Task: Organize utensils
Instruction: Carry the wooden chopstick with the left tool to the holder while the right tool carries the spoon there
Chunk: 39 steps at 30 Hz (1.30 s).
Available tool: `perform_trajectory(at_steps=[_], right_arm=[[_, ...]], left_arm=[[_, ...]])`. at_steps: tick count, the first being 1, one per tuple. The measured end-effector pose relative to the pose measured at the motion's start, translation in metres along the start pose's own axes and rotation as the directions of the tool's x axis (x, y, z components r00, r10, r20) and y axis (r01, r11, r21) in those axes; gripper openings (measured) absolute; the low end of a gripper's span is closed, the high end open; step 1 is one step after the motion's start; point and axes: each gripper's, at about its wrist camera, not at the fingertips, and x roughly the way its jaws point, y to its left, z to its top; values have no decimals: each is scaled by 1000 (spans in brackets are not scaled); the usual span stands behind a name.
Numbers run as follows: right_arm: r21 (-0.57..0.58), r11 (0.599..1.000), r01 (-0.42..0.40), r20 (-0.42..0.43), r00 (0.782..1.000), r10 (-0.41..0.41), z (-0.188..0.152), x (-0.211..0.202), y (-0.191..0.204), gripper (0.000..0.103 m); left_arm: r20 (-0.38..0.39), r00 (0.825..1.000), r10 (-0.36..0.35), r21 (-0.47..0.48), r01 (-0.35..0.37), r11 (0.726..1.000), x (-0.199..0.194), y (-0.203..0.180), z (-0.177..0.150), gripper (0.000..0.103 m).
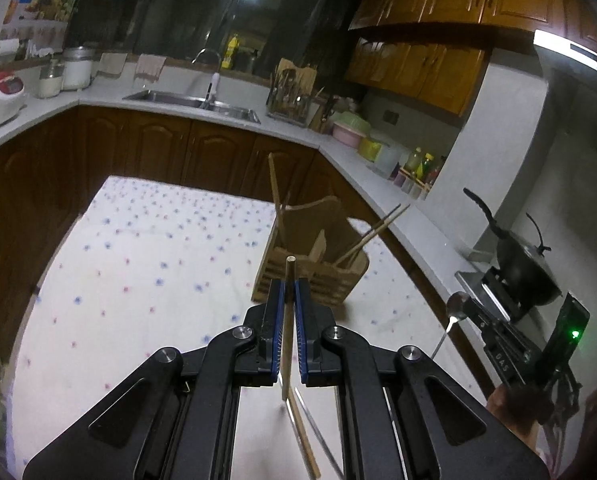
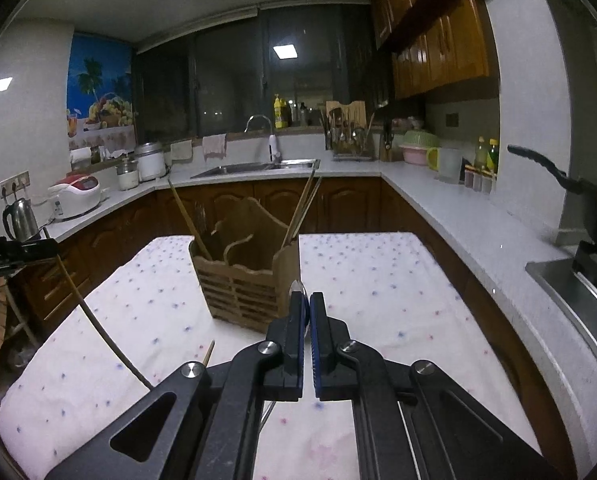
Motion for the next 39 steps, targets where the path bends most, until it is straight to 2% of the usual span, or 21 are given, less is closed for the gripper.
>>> perform_trajectory(at_steps=[7,13,18,21,26,32,35,39], right_arm=[[-26,999,34,91,995,-32,32,9,3,3],[-28,996,84,186,979,-77,67,25,5,2],[-35,990,133,246,962,-120,95,49,3,3],[-48,985,166,273,951,-147,107,65,6,3],[-89,973,214,317,932,-176,117,90,14,2],[-157,951,267,351,915,-199,107,117,30,2],[-180,944,277,351,915,-201,94,128,37,2],[-197,948,249,309,934,-181,73,138,39,2]], left_arm=[[81,997,-6,38,3,999,2,-12,41,5],[163,986,-15,60,5,998,9,-24,88,5],[209,978,-9,61,-4,998,31,-32,122,5],[207,978,11,58,-24,998,53,-32,133,5],[191,981,41,38,-49,998,93,-27,134,5],[180,981,74,13,-77,997,128,-14,116,5],[158,985,71,7,-73,997,137,-8,104,5],[127,989,71,24,-75,997,146,-5,87,5]])
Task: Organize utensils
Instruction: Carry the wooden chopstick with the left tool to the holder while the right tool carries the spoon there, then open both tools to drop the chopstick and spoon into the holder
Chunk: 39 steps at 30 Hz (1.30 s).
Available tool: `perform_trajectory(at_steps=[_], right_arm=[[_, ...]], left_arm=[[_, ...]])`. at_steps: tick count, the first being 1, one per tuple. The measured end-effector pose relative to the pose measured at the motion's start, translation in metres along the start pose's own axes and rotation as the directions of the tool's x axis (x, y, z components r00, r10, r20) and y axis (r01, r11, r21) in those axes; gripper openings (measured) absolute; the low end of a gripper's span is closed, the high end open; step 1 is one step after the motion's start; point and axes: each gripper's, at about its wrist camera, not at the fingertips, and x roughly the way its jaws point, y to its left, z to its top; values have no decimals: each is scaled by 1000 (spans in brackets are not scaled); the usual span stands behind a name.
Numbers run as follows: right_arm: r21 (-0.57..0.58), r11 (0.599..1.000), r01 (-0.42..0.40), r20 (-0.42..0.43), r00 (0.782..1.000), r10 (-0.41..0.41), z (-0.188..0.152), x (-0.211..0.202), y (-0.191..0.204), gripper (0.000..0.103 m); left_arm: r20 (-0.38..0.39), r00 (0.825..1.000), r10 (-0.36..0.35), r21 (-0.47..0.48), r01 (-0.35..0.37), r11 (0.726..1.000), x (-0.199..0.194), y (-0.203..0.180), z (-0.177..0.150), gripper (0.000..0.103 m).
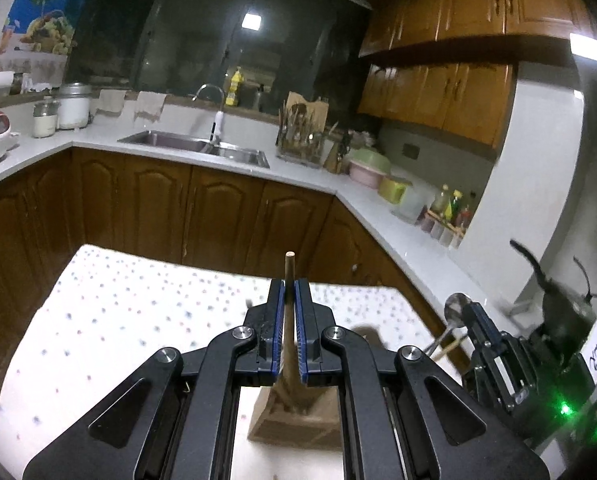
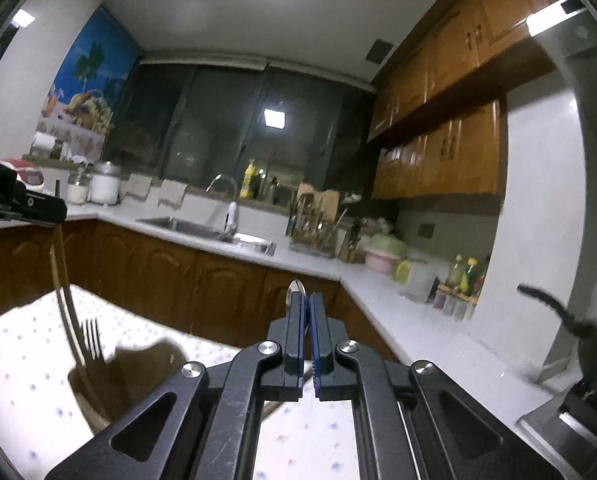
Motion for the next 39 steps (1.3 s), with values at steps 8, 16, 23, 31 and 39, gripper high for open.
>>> perform_trajectory(at_steps=[8,16,23,31,39], right_arm=[[17,996,-91,-88,992,92,-28,0,8,3],[77,984,-158,-180,969,170,-37,7,1,2],[119,979,-168,-216,958,191,-39,9,-6,3],[176,967,-185,-229,947,223,-37,9,-13,8],[279,941,-193,-184,951,250,-25,-12,-41,52]], left_arm=[[-18,1000,14,7,-14,1000,1,5,-22,5],[-36,999,2,6,-2,1000,2,6,-20,5],[-53,998,-17,-28,16,999,4,12,-21,6],[-76,997,-21,-35,18,999,4,14,-22,9],[-78,995,-62,-56,58,997,-13,3,-24,47]])
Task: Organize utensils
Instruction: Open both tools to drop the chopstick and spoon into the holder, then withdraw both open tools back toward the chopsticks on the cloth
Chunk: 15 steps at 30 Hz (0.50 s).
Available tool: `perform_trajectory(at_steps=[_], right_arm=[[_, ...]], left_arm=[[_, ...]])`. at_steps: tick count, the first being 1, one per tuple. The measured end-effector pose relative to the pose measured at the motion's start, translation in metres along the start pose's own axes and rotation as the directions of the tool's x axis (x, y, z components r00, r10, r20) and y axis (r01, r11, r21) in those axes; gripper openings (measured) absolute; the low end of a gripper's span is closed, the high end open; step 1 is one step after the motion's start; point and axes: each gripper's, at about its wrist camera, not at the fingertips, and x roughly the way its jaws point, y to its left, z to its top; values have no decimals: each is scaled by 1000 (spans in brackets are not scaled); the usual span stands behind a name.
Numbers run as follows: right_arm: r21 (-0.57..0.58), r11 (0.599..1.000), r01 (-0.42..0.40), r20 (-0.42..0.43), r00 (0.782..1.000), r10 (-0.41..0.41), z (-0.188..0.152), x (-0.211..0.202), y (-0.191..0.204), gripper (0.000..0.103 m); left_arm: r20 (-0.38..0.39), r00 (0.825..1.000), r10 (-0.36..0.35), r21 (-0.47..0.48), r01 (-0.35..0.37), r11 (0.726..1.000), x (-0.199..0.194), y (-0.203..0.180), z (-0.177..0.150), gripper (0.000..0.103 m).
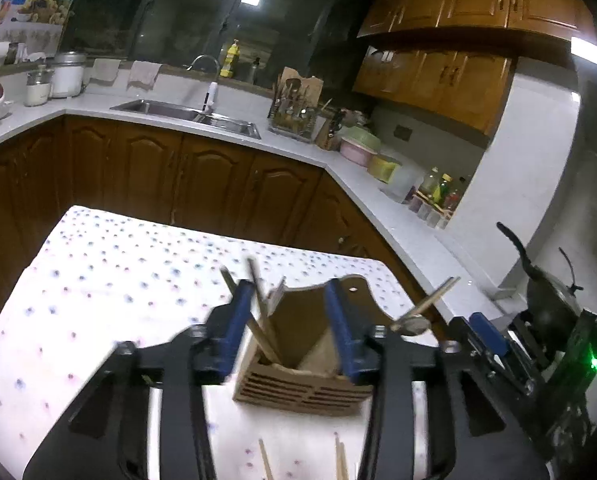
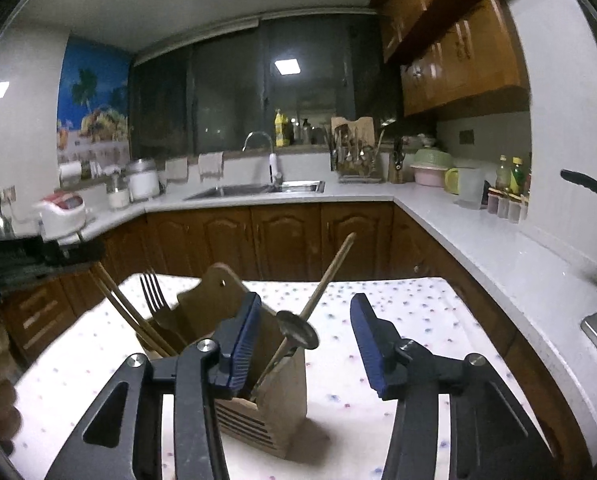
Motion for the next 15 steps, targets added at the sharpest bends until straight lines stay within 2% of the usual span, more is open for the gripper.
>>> perform_trajectory(at_steps=[2,3,5,8,11,15], right_arm=[[40,999,1,10,1000,-1,1,-11,-9,63],[58,998,3,15,1000,-4,1,-16,-14,65],[98,995,14,19,1000,-16,-2,-28,-26,70],[146,989,25,8,1000,-27,-10,-42,-40,72],[193,981,28,-14,1000,-26,-18,-54,-53,72],[254,967,33,-36,999,-24,-31,-73,-66,73]], left_arm=[[38,999,16,0,-16,1000,-14,-4,-3,66],[51,999,13,-1,-13,1000,-18,-3,-3,70],[71,997,-13,-16,14,1000,-29,-3,-5,72],[70,996,-50,-41,53,998,-39,-3,-9,73],[71,996,-49,-46,52,998,-51,-4,-16,75],[68,997,-22,-53,25,998,-68,-3,-31,84]])
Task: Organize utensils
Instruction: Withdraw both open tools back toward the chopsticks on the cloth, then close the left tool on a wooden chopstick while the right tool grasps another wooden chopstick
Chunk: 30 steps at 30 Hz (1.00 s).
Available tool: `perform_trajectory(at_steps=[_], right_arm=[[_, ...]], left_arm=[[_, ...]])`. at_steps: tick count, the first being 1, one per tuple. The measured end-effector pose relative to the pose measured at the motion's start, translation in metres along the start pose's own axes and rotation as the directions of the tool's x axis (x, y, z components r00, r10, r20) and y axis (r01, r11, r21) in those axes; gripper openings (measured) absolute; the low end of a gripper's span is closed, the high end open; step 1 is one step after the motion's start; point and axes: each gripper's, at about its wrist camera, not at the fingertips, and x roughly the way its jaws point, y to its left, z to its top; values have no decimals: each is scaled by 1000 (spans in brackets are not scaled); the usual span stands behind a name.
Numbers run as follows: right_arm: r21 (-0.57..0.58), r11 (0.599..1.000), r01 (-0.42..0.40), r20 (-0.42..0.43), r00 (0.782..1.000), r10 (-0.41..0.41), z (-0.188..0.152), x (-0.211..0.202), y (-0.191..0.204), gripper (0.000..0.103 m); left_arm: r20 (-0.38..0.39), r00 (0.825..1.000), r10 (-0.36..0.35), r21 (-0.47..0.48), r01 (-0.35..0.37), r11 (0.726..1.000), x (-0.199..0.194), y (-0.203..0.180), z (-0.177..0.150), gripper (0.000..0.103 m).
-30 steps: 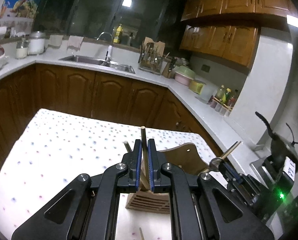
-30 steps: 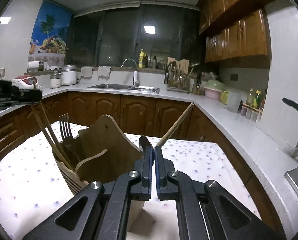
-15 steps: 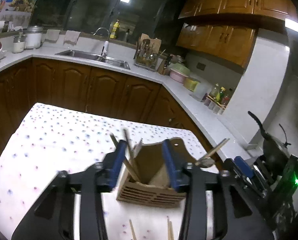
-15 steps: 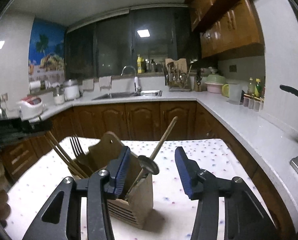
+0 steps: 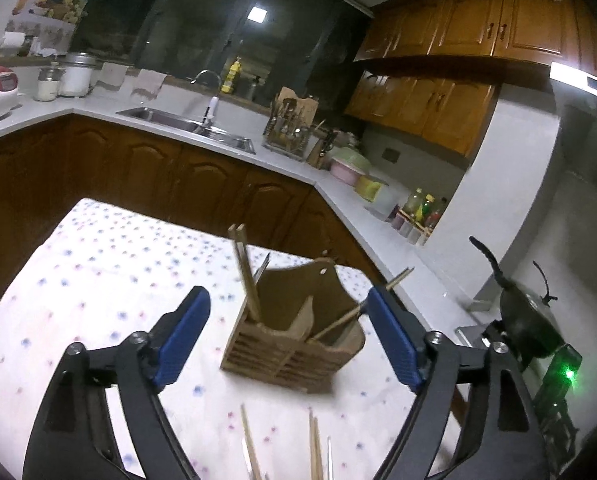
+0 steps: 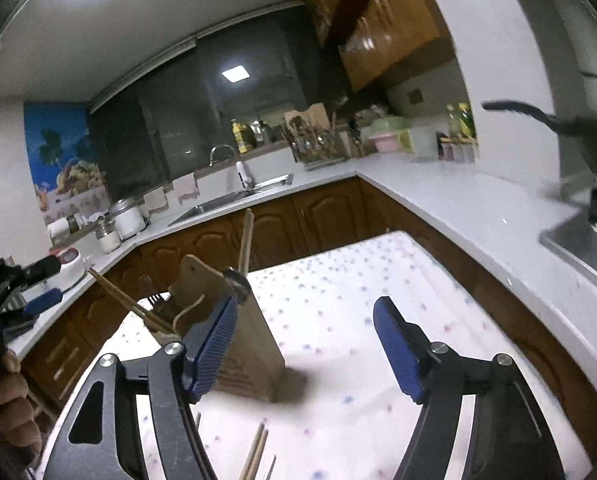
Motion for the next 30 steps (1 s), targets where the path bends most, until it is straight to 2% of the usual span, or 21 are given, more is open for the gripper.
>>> perform_trajectory(at_steps=[8,14,18,30], right_arm=[[62,998,-31,-59,998,34,-27,-28,-9,73],[84,995,-44,-104,993,53,-55,-46,-1,73],[79,996,-51,-134,989,61,-70,-56,5,73],[55,997,-46,-198,979,56,-100,-69,15,73]], left_arm=[[-51,997,60,-50,-63,997,-33,25,-47,84],[-113,989,96,-106,-108,988,-48,49,-85,84],[-152,982,114,-109,-131,985,-51,57,-105,84],[-225,965,137,-71,-157,985,-51,55,-130,84]])
